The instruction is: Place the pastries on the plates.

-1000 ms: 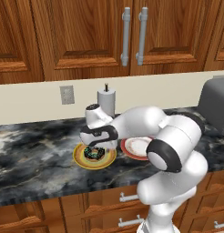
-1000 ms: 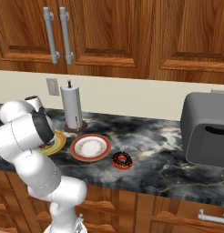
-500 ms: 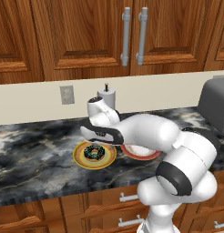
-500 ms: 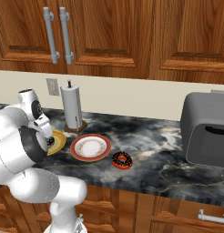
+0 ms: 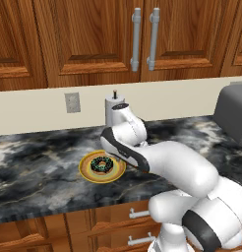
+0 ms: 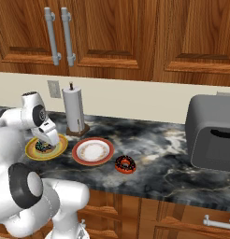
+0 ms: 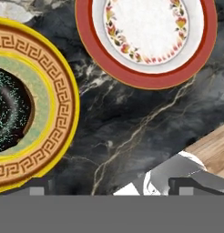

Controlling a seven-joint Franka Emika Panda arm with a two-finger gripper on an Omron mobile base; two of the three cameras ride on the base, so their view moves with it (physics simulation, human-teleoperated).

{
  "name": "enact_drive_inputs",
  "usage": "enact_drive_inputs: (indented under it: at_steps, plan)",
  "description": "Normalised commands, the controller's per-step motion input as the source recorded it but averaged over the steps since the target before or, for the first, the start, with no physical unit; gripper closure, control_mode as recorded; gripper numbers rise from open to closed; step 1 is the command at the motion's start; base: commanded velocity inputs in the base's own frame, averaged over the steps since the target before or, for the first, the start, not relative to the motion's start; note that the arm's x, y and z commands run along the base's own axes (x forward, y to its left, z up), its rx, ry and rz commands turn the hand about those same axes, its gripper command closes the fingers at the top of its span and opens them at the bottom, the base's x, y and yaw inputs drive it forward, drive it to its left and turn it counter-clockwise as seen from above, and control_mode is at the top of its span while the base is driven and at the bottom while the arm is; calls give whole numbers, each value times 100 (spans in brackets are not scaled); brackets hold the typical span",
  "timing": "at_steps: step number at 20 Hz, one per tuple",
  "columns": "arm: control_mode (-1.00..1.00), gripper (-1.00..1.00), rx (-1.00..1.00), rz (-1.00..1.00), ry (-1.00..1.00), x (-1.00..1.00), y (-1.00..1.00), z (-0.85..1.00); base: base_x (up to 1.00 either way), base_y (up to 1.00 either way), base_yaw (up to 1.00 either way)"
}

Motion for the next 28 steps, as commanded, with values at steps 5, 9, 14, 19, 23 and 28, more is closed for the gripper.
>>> enact_drive_inputs:
  at_steps: [5, 9, 14, 19, 23, 28]
  plan:
    - [-100, -100, 0, 6, 0, -30, -60, 15, 0, 0, 0]
    - [-100, -100, 0, 11, 0, -11, -77, 13, 0, 0, 0]
    - [-100, -100, 0, 14, 0, -13, -85, 5, 0, 0, 0]
    - [-100, -100, 5, 2, 0, -7, -87, 0, 0, 0, 0]
    - [-100, -100, 10, -18, 7, 30, -82, -1, 0, 0, 0]
    - [-100, -100, 13, -17, 0, 7, -77, 10, 0, 0, 0]
